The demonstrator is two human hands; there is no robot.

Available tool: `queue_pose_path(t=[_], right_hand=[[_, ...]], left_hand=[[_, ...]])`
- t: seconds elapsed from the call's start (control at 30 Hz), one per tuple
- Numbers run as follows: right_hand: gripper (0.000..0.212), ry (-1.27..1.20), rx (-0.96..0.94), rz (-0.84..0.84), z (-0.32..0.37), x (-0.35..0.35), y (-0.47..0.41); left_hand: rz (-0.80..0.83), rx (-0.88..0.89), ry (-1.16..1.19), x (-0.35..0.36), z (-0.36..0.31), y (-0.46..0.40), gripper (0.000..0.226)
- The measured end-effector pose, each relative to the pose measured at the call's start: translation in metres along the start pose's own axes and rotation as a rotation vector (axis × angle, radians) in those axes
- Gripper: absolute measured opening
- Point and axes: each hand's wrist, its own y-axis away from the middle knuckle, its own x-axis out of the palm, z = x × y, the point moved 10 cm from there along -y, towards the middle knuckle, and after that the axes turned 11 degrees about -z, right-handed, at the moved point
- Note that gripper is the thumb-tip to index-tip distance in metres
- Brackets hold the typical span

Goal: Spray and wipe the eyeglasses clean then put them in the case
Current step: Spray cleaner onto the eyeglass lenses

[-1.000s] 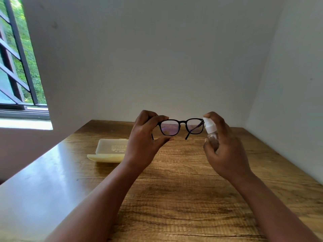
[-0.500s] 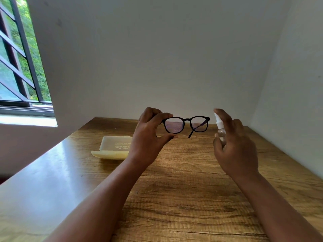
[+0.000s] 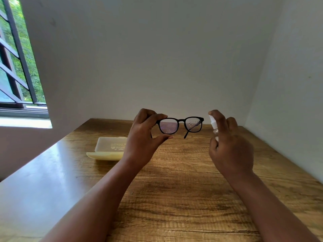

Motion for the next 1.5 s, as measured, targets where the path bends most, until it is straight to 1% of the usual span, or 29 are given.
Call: queue_pose_path(t=[0.1,0.17,0.3,0.47,0.6,0.7,1.0,1.13,1.23,1.33,1.4,1.5], right_hand=[[0.071,-0.008,0.032,-0.017,-0.005,-0.001,0.001],[0.074,-0.054,0.026,-0.032,-0.002,-0.002,0.000],[0.078,-0.137,-0.100,-0.007,0.024,-0.001,0.004],[0.076,-0.161,-0.202,0.086,0.051,0.007,0.012],[0.073,-0.110,-0.202,0.082,0.054,0.008,0.013],[0.075,-0.090,-0.188,0.062,0.050,0.006,0.012],[0.070,-0.150,-0.167,-0.019,0.047,-0.002,0.009],[0.073,-0.133,-0.063,-0.043,0.029,0.001,0.005],[0.070,-0.159,0.114,-0.059,-0.001,0.005,0.001],[0.075,-0.176,0.282,-0.078,-0.035,0.010,0.000],[0.069,-0.177,0.389,-0.096,-0.057,0.010,0.000],[0.055,-0.207,0.532,-0.119,-0.087,0.010,0.001]], left_hand=[[0.004,0.004,-0.001,0.001,-0.001,0.001,0.057],[0.007,0.004,0.000,0.002,-0.001,0.001,0.057],[0.015,0.004,0.006,0.004,-0.002,0.001,0.057],[0.023,0.015,-0.001,0.007,-0.003,0.002,0.057],[0.026,0.020,0.001,0.008,-0.003,0.003,0.057],[0.031,0.022,-0.009,0.008,-0.004,0.003,0.058],[0.039,0.022,-0.009,0.008,-0.004,0.004,0.058],[0.041,0.018,-0.011,0.008,-0.003,0.004,0.057],[0.038,0.016,-0.004,0.008,-0.003,0.004,0.057],[0.032,0.018,-0.005,0.008,-0.003,0.003,0.057],[0.028,0.020,-0.007,0.007,-0.003,0.003,0.058],[0.024,0.021,-0.001,0.007,-0.002,0.003,0.058]])
